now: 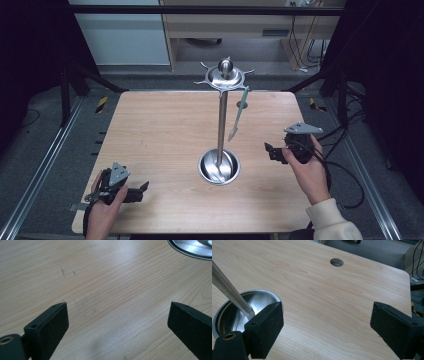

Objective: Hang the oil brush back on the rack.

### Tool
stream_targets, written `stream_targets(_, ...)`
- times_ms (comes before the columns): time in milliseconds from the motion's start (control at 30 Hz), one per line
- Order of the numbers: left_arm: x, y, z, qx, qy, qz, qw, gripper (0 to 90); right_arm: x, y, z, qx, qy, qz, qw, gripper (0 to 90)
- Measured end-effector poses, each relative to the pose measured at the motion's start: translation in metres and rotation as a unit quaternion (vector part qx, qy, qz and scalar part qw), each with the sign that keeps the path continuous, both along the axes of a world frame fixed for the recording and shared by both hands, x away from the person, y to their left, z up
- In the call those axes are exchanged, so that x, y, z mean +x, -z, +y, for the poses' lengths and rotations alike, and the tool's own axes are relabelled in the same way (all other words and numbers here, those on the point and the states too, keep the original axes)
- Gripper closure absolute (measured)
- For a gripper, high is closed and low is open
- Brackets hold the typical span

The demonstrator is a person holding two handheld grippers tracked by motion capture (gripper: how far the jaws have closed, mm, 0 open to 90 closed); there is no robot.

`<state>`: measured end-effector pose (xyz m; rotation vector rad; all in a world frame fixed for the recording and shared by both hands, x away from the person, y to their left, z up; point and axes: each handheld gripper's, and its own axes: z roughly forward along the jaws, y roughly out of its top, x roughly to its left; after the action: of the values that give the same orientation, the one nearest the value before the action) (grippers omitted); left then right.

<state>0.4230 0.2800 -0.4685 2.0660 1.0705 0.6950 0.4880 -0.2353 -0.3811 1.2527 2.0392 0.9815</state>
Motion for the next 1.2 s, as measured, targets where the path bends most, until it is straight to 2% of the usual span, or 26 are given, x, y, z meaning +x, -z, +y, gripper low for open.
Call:
stream_targets(667, 0.0, 0.0, 0.0, 0.001, 0.0, -0.002, 1.0, 3.0, 0.001, 0.033, 0.005, -0.003, -0.005, 0.035, 0.9994, 11.8)
stream_targets(1200, 0.0, 0.0, 0.0, 0.001, 0.0, 0.0, 1.0, 3.0, 0.008, 0.058, 0.017, -0.005, -0.012, 0.064, 0.9978, 11.8)
